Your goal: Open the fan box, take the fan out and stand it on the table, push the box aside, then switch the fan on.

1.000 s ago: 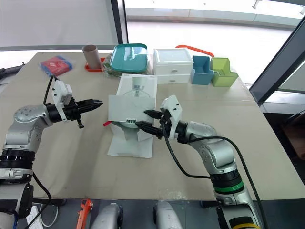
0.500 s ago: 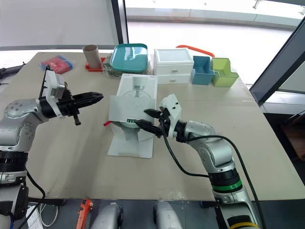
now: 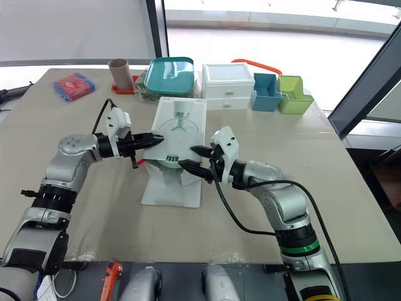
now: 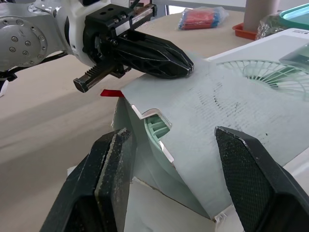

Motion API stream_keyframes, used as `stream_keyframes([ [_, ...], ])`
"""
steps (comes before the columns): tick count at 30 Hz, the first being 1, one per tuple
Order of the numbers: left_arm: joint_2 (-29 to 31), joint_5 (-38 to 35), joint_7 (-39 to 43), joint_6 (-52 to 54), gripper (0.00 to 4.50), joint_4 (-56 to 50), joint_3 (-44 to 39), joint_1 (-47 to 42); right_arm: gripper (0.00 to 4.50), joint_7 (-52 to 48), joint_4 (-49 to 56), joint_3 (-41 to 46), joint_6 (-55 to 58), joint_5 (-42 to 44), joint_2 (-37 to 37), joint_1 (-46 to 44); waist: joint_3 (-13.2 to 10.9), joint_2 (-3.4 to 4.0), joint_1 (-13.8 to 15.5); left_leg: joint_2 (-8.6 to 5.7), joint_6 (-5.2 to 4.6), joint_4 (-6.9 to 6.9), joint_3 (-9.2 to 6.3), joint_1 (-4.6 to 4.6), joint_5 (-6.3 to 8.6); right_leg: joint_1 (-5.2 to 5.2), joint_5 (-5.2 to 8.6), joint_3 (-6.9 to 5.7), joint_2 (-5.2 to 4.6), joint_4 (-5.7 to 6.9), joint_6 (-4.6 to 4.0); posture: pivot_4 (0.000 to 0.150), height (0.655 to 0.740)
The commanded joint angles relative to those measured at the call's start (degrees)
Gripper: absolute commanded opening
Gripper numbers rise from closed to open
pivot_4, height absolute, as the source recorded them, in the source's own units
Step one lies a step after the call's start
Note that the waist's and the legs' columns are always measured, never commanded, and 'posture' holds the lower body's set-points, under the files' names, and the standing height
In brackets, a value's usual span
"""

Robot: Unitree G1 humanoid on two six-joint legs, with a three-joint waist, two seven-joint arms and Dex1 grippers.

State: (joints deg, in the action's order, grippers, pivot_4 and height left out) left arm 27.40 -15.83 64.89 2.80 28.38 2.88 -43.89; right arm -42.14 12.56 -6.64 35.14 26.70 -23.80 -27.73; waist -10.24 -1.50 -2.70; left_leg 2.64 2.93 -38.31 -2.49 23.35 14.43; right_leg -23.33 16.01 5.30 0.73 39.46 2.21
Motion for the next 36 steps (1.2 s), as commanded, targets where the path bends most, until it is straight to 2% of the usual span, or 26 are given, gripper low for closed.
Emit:
stream_keyframes([
  [1, -0.10, 1.65, 0.84, -3.21, 0.00, 3.72, 0.05, -2.01, 3.04, -0.36, 5.69, 1.47, 0.58, 1.52, -1.20, -0.03, 0.00, 0.00, -0.01, 0.00, 0.00, 0.00, 0.00, 0.00, 0.00, -0.01, 0.00, 0.00, 0.00, 0.00, 0.00, 0.150, 0.7400],
  [9, -1.39, 3.24, 0.96, -6.62, 0.00, 7.83, 0.03, -3.53, 3.04, -1.48, 10.88, 0.12, 8.20, 5.01, -4.13, -3.15, 0.00, 0.00, 0.02, 0.00, 0.00, -0.02, -0.03, 0.00, 0.00, 0.03, 0.00, -0.02, 0.00, 0.00, 0.00, 0.150, 0.7400],
  [21, -1.95, 3.20, 0.00, -7.59, 0.00, 6.92, -0.90, -2.79, 3.04, -1.62, 7.89, -6.13, 13.32, 1.19, -6.71, -5.03, 0.00, 0.00, 0.02, 0.00, 0.00, -0.02, -0.06, 0.01, 0.00, 0.03, 0.00, -0.05, 0.00, 0.00, 0.00, 0.150, 0.7400],
  [34, -2.79, 3.21, -0.99, -8.13, 0.00, 6.98, -0.92, -2.29, 3.04, -3.78, 13.56, -4.17, 18.90, 5.21, -10.82, -4.24, 0.00, 0.00, 0.03, 0.00, 0.00, -0.02, -0.08, 0.01, 0.00, 0.05, 0.00, -0.07, 0.00, -0.02, 0.00, 0.150, 0.7400],
  [35, -2.85, 3.11, -0.99, -8.10, 0.00, 6.94, -0.98, -2.31, 2.51, -3.62, 13.56, -4.30, 19.49, 5.18, -11.13, -4.36, 0.00, 0.00, 0.04, 0.00, 0.00, -0.02, -0.08, 0.01, 0.00, 0.05, 0.00, -0.08, 0.00, -0.02, 0.00, 0.150, 0.7400],
  [36, -2.92, 3.06, -1.03, -8.08, 0.00, 6.85, -1.02, -2.27, 2.26, -3.25, 13.52, -4.28, 20.17, 5.19, -11.41, -4.42, 0.00, 0.00, 0.04, 0.00, 0.00, -0.02, -0.08, 0.01, 0.00, 0.05, 0.00, -0.08, 0.00, -0.02, 0.00, 0.150, 0.7400],
])
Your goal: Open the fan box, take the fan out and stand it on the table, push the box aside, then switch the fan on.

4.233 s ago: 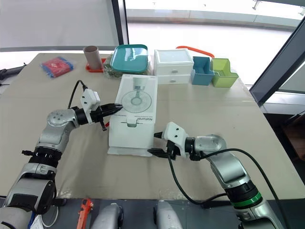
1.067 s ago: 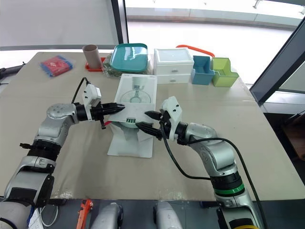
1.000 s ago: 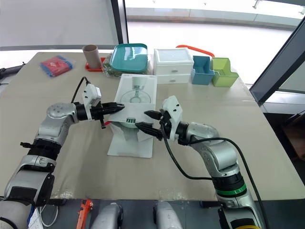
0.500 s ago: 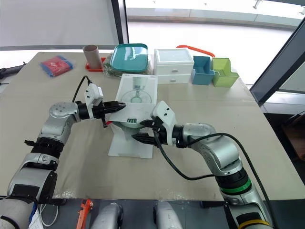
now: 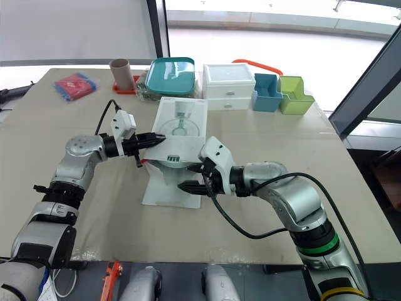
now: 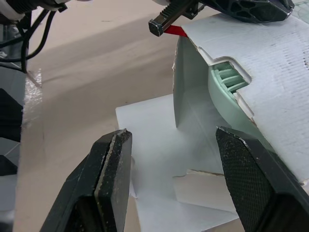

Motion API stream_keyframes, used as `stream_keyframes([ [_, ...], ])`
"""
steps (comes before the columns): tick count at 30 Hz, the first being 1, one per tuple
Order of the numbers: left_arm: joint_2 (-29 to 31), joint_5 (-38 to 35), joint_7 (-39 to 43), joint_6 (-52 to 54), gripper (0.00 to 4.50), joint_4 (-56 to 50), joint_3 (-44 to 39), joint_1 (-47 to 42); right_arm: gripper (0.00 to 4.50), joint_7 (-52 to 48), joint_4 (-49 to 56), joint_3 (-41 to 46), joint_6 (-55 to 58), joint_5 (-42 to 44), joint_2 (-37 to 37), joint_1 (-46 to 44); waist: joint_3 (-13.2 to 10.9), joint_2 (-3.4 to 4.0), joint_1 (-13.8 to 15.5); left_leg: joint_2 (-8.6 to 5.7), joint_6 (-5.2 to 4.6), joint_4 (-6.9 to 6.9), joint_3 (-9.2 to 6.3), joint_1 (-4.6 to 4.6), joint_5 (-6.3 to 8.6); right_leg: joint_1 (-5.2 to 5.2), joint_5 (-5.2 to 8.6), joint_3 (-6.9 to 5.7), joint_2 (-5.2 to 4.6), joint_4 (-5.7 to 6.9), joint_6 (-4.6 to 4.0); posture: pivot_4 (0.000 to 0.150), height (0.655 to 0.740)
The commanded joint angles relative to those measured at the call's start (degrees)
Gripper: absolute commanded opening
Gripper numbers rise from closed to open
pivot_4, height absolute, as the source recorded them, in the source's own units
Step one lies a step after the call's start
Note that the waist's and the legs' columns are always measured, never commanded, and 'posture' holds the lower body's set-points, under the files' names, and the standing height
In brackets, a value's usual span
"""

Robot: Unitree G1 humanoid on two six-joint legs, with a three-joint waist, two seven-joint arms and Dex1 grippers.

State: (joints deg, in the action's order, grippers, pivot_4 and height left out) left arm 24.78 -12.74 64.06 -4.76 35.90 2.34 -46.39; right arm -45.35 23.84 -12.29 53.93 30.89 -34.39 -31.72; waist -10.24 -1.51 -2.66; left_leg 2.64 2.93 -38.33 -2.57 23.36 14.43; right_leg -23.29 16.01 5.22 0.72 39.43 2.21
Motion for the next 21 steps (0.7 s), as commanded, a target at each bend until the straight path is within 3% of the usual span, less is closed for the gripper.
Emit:
stream_keyframes([
  [1, -0.36, -0.04, -0.23, -0.61, 0.00, -0.68, -0.52, 0.25, 1.75, -0.02, 2.09, 1.29, 1.92, 1.02, -1.28, -0.45, 0.00, 0.00, 0.00, 0.00, 0.00, 0.00, 0.00, 0.00, 0.00, 0.00, 0.00, 0.00, 0.00, 0.00, 0.00, 0.150, 0.7400],
  [3, -0.49, 0.09, -0.40, -0.86, 0.00, -0.59, -0.54, 0.24, 1.09, -0.11, 1.87, 0.93, 2.16, 0.47, -2.34, -0.36, 0.00, 0.00, 0.01, 0.00, 0.00, 0.00, 0.00, 0.00, 0.00, 0.00, 0.00, 0.00, 0.00, 0.00, 0.00, 0.150, 0.7400],
  [5, -0.58, 0.09, -0.48, -0.95, 0.00, -0.52, -0.63, 0.20, 0.08, -0.23, 1.68, 0.46, 2.42, -0.14, -3.64, -0.42, 0.00, 0.00, 0.01, 0.00, 0.00, 0.00, 0.01, 0.00, 0.00, 0.00, 0.00, 0.00, -0.01, -0.01, 0.00, 0.150, 0.7400],
  [15, -1.17, 0.20, -0.89, -1.27, 0.00, -0.81, -0.41, 0.48, 0.03, -0.92, 0.54, -0.90, 2.46, -3.29, -10.64, 0.35, 0.00, -0.01, 0.03, 0.00, 0.00, 0.00, 0.01, -0.01, 0.00, 0.03, 0.00, 0.01, -0.01, -0.03, 0.00, 0.150, 0.7400],
  [21, -1.19, 0.58, -0.83, -1.65, 0.00, -0.56, -0.09, 0.66, 0.03, -0.19, -1.90, -1.64, 0.40, -6.89, -11.08, 0.79, 0.00, 0.00, 0.02, 0.00, 0.00, 0.00, 0.04, 0.00, 0.00, 0.00, 0.00, 0.05, 0.00, -0.03, 0.00, 0.150, 0.7400],
])
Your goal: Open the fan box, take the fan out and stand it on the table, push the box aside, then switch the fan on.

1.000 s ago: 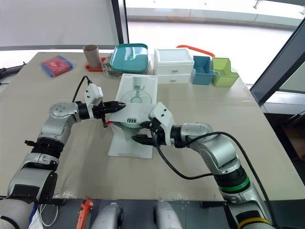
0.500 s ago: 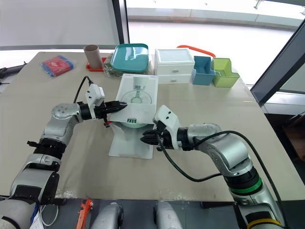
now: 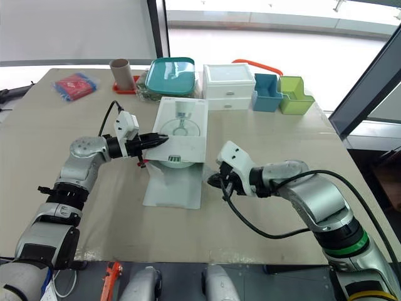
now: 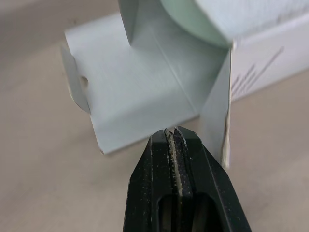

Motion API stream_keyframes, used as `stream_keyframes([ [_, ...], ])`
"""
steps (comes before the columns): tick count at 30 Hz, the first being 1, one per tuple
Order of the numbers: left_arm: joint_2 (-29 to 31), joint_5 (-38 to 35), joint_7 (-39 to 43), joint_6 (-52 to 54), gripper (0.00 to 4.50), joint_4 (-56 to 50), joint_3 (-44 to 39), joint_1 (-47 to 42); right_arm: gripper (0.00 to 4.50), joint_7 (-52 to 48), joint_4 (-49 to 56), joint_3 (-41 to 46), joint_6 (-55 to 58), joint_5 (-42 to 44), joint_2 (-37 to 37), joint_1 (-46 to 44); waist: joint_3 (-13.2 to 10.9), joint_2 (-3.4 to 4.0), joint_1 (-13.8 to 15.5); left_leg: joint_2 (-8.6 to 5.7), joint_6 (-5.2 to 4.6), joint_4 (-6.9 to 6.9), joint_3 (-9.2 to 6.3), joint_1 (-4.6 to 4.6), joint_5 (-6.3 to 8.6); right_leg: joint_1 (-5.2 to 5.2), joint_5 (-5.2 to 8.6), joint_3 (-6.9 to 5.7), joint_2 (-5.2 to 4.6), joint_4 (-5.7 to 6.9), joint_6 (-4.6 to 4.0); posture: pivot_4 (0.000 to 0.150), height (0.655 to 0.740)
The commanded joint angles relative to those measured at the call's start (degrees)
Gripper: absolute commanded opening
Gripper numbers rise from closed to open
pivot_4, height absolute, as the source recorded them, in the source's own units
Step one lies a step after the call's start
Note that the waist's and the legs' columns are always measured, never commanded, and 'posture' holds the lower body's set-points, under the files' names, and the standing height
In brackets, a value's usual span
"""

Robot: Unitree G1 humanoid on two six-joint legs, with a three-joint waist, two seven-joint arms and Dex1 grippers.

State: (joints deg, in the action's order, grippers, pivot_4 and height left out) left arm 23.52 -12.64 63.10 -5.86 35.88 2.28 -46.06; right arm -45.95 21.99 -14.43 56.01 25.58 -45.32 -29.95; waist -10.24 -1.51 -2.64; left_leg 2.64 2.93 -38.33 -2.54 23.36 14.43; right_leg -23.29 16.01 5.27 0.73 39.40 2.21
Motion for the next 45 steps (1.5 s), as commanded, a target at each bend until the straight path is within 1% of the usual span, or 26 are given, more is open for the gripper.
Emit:
stream_keyframes([
  [1, 0.06, 0.52, 0.14, -0.61, 0.00, -0.50, -0.01, 0.35, 0.03, 0.41, -0.26, 0.50, -1.82, -1.91, -0.02, -0.99, 0.00, 0.00, 0.01, 0.00, 0.00, 0.00, 0.00, 0.00, 0.00, 0.00, 0.00, 0.00, 0.00, 0.00, 0.00, 0.150, 0.7400],
  [11, 0.36, 0.43, 0.29, -0.17, 0.00, -0.78, -0.20, 0.51, 0.03, 7.46, -9.41, 1.09, -2.84, -7.82, 7.94, -4.28, 0.00, 0.00, 0.00, 0.00, 0.00, 0.00, -0.02, 0.00, 0.00, 0.01, 0.00, -0.02, -0.01, 0.00, 0.00, 0.150, 0.7400],
  [16, 0.72, 0.63, 0.22, -0.17, 0.00, -0.89, -0.21, 0.56, 0.03, 8.80, -9.54, 3.17, -1.91, -6.52, 12.00, -5.56, 0.00, 0.01, -0.08, 0.00, 0.00, 0.01, -0.01, -0.01, 0.00, -0.01, 0.00, -0.01, 0.00, 0.01, 0.00, 0.150, 0.7400],
  [22, 0.89, 0.82, -0.02, -0.39, 0.00, -0.92, -0.23, 0.47, 0.03, 9.06, -9.30, 4.82, -1.23, -5.47, 14.64, -7.00, 0.00, 0.01, -0.05, 0.00, 0.00, 0.01, -0.02, 0.00, 0.00, 0.00, 0.00, -0.03, 0.00, 0.01, 0.00, 0.150, 0.7400],
  [40, 0.93, 1.86, 0.31, -1.11, 0.00, -0.57, 0.08, 0.55, 0.03, 8.20, -9.59, 3.66, -3.34, -6.51, 16.86, -6.68, 0.00, 0.01, -0.13, 0.01, 0.00, 0.01, -0.02, 0.00, 0.00, -0.01, 0.00, -0.02, 0.00, 0.02, -0.01, 0.150, 0.7400],
  [45, 0.82, 1.83, 0.46, -0.94, 0.00, -0.70, -0.03, 0.69, 0.03, 7.60, -9.46, 3.49, -3.76, -7.39, 16.10, -5.73, 0.00, 0.01, -0.15, 0.01, 0.00, 0.01, -0.01, -0.01, 0.00, -0.01, 0.00, -0.02, 0.00, 0.02, -0.01, 0.150, 0.7400],
])
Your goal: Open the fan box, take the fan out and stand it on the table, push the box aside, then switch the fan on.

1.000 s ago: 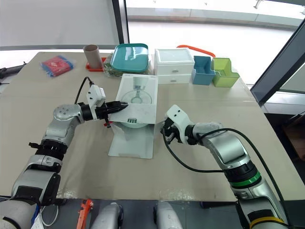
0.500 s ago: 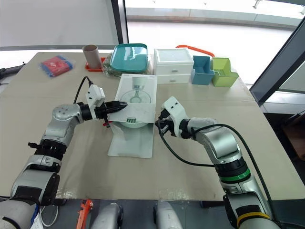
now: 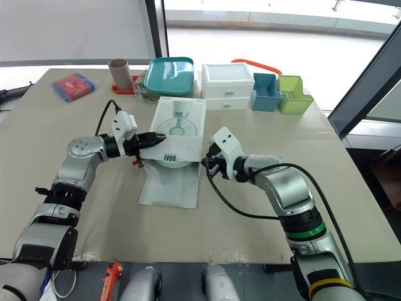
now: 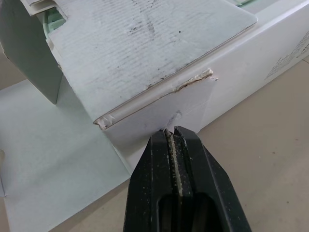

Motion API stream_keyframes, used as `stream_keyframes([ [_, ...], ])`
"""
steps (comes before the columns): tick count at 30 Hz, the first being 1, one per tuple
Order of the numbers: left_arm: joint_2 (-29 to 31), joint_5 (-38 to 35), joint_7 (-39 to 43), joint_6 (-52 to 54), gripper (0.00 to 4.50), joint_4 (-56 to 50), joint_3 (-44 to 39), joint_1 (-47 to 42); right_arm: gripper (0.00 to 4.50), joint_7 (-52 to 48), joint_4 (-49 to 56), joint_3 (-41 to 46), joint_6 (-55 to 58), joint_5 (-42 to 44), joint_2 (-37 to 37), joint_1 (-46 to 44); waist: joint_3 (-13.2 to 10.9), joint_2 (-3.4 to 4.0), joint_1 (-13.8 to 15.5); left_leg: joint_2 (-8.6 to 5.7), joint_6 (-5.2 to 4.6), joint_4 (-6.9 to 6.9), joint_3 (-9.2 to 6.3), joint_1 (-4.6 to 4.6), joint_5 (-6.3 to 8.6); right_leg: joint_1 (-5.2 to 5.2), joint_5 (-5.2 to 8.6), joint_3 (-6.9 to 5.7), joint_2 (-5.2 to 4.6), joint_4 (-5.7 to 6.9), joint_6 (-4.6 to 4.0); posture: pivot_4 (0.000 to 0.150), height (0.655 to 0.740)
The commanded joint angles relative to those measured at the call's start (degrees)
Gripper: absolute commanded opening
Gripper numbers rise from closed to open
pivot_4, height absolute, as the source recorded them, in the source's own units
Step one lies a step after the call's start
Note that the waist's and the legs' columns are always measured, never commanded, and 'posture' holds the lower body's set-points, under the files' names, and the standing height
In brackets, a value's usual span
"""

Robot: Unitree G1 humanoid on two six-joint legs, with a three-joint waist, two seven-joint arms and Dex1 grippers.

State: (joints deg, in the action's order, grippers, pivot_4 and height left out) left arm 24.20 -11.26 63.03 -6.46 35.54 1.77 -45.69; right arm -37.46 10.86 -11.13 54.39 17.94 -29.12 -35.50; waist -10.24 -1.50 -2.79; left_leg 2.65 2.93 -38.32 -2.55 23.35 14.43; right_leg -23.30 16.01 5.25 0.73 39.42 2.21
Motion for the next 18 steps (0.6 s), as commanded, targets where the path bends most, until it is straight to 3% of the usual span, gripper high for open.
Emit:
stream_keyframes([
  [1, 0.14, 0.45, 0.53, -0.31, 0.00, -0.39, 0.48, 0.38, 0.03, -1.07, 1.84, 0.30, -2.21, 0.05, -0.67, 0.19, 0.00, 0.00, 0.01, 0.00, 0.00, 0.00, 0.00, 0.00, 0.00, 0.00, 0.00, 0.00, 0.00, 0.00, 0.00, 0.150, 0.7400],
  [10, -0.34, 0.57, 0.55, -0.53, 0.00, 0.16, 0.61, 0.35, 0.03, -4.52, 10.20, 5.57, 1.34, 4.45, -7.75, 3.94, 0.00, 0.00, 0.08, -0.01, 0.00, 0.01, 0.00, 0.01, 0.00, 0.01, 0.00, 0.00, -0.01, -0.01, 0.00, 0.150, 0.7400],
  [18, -0.51, 0.82, 0.52, -1.23, 0.00, 1.47, 0.62, -0.22, 0.03, -4.15, 14.96, 9.89, 5.15, 10.56, -7.71, 2.39, 0.00, 0.00, 0.13, -0.02, 0.00, 0.00, -0.02, 0.00, 0.00, 0.03, 0.00, -0.01, -0.01, -0.02, 0.00, 0.150, 0.7400],
])
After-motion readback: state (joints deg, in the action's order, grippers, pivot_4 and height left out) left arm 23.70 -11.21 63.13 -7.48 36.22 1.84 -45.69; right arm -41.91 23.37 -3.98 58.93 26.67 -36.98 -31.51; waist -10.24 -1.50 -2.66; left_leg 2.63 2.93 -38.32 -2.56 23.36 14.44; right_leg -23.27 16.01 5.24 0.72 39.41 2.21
